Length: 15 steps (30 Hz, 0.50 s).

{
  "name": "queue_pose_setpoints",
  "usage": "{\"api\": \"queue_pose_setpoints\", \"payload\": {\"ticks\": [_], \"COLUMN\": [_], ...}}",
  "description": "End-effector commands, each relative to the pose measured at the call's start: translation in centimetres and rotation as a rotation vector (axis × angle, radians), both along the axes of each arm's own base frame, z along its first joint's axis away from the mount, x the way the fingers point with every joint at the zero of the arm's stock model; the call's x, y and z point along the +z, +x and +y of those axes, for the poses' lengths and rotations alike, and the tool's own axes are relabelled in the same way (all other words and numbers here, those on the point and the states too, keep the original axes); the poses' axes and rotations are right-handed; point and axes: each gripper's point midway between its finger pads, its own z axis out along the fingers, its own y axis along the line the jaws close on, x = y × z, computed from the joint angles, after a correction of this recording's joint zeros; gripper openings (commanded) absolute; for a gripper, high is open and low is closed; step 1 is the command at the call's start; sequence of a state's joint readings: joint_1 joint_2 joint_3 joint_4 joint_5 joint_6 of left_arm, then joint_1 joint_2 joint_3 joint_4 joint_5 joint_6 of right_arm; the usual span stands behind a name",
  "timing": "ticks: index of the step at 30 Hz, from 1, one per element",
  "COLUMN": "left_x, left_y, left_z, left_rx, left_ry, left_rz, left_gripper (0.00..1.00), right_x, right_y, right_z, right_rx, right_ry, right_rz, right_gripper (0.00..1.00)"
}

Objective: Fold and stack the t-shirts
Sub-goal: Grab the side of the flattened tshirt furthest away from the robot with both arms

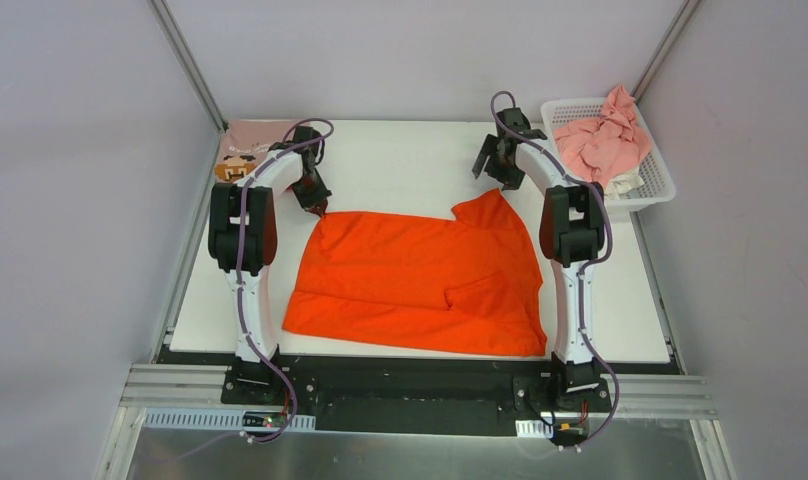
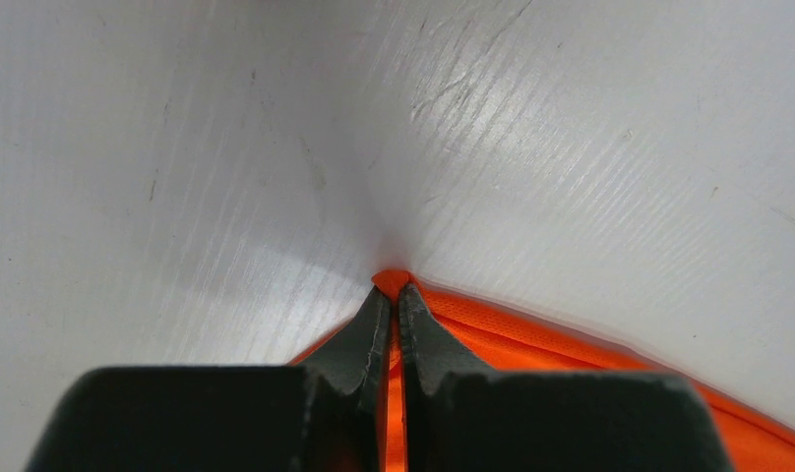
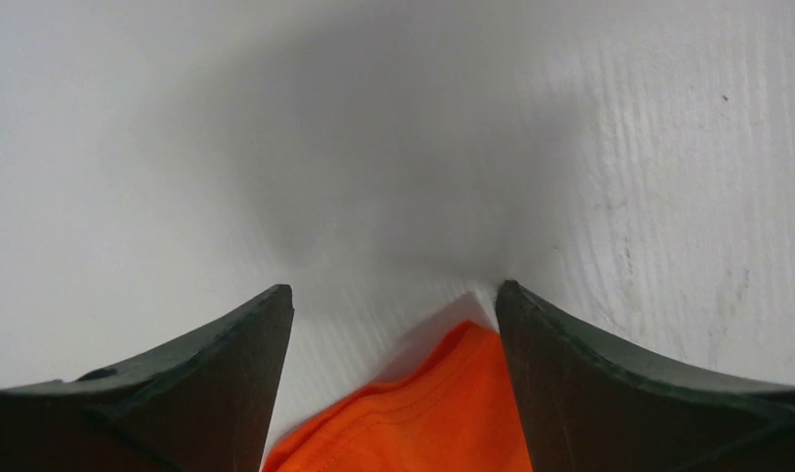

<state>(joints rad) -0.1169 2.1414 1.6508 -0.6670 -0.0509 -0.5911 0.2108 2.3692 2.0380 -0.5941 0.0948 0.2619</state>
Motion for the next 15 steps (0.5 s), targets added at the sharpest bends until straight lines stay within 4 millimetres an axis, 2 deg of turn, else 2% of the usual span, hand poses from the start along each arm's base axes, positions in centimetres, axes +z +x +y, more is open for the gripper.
{"api": "queue_pose_setpoints", "payload": {"ticks": [1, 5, 15], "left_x": [0.6, 0.6, 0.5], "left_y": [-1.5, -1.5, -1.5], "left_z": [0.1, 0.1, -0.1], "left_rx": [-0.029, -0.031, -0.032], "left_ry": [0.001, 0.002, -0.009], "left_rz": [0.027, 0.025, 0.026], "left_gripper": [0.0, 0.0, 0.0], "right_x": [-0.3, -0.9, -0.9], "right_y": [-0.6, -1.7, -4.2], "right_z": [-0.6, -0.9, -1.0], "right_rx": [-0.021, -0.019, -0.002], "right_ry": [-0.024, -0.033, -0.053], "right_rz": [0.045, 0.089, 0.114], "right_gripper": [0.74, 0.65, 0.61]}}
